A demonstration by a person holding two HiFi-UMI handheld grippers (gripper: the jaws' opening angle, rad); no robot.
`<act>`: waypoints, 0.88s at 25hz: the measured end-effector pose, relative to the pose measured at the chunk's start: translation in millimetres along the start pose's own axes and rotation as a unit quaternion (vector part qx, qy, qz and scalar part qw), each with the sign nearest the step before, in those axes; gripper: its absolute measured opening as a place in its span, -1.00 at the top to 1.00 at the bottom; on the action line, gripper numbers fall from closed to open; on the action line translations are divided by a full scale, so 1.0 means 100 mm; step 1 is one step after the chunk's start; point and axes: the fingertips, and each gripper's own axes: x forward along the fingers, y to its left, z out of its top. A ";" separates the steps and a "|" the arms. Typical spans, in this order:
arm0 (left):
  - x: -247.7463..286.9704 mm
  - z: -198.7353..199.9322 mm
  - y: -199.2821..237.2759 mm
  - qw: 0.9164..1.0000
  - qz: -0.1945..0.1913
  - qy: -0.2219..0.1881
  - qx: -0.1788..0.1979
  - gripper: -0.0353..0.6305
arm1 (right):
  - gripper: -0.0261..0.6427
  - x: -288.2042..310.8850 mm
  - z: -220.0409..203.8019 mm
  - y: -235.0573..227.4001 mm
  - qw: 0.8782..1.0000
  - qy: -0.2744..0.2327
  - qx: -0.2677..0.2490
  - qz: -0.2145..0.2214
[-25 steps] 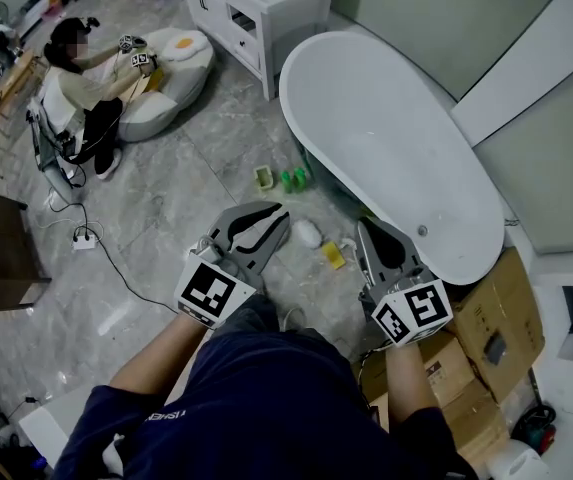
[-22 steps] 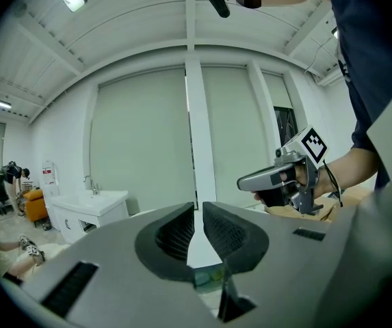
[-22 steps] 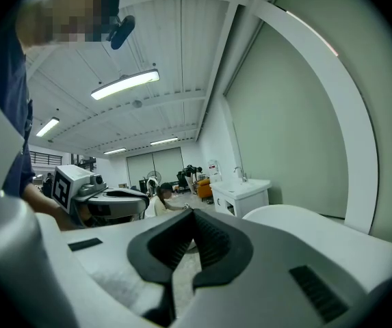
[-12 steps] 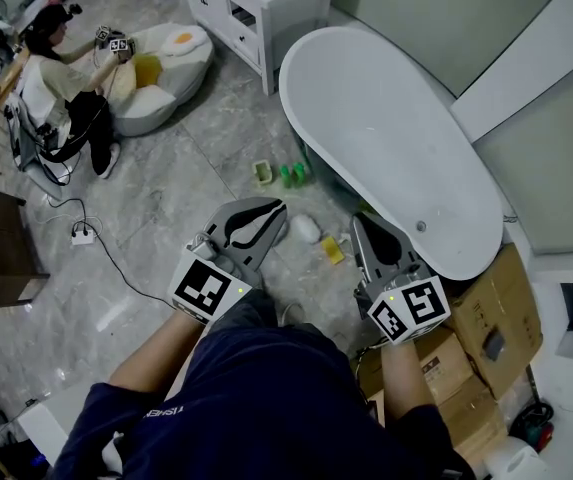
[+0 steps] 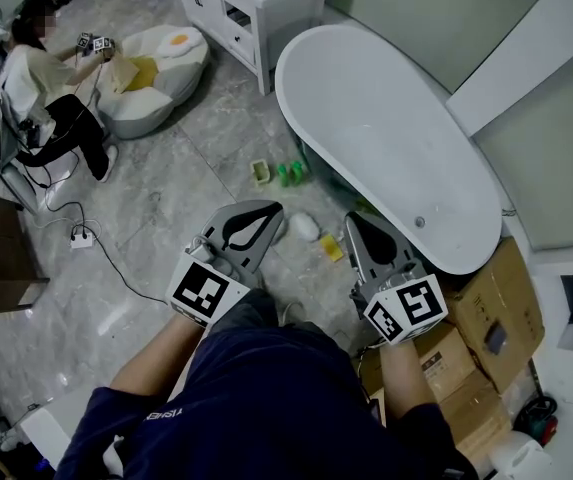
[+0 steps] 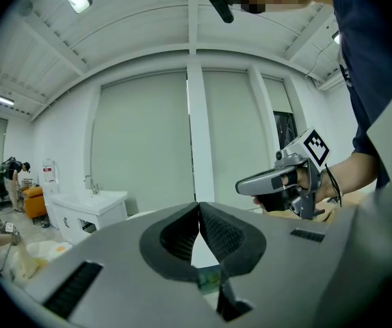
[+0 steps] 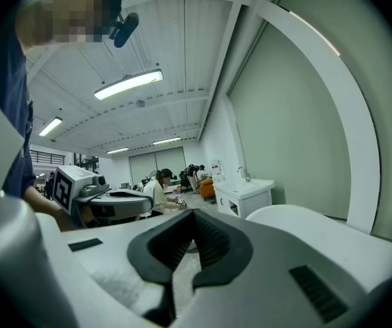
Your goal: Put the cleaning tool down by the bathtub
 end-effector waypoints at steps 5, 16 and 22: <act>-0.04 -0.03 -0.03 1.000 0.001 0.003 -0.005 0.80 | 0.91 -0.04 -0.02 0.03 1.000 0.002 -0.002 0.000; -0.11 -0.15 -0.05 1.000 0.005 0.014 -0.009 0.80 | 0.91 -0.04 -0.13 0.09 1.000 0.013 -0.001 0.003; -0.12 -0.15 -0.09 1.000 0.002 0.016 -0.006 0.80 | 0.91 -0.08 -0.14 0.10 1.000 0.018 -0.003 0.001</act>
